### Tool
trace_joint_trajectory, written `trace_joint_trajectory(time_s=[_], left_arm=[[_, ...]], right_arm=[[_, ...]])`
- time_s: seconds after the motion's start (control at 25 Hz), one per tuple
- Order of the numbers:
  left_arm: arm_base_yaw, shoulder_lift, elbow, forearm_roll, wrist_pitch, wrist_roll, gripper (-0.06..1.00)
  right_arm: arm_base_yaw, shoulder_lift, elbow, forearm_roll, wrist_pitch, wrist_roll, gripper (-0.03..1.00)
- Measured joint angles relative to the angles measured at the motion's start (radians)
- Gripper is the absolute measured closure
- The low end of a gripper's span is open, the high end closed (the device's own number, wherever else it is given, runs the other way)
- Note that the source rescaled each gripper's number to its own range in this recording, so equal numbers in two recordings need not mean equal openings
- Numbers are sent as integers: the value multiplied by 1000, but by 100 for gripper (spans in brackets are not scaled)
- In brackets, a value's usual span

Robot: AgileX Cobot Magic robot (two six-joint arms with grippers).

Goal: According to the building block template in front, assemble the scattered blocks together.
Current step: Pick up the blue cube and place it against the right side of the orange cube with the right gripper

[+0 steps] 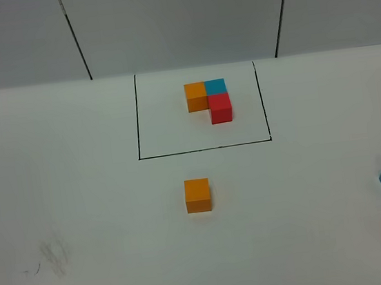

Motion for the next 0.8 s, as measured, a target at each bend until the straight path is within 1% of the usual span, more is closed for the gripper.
trace_joint_trajectory(time_s=[0.2,0.36,0.56,0.8], left_arm=[[57,-8,142,-14,-1,-24,27],[62,-9,224,-35,-24,-53,27],[62,-9,287,-43,-37,-81,27],[62,-10,311,-40,-15,-87,27]], right_arm=[[0,0,0,0,0,0,97],[0,0,0,0,0,0,97],[0,0,0,0,0,0,97],[0,0,0,0,0,0,97]])
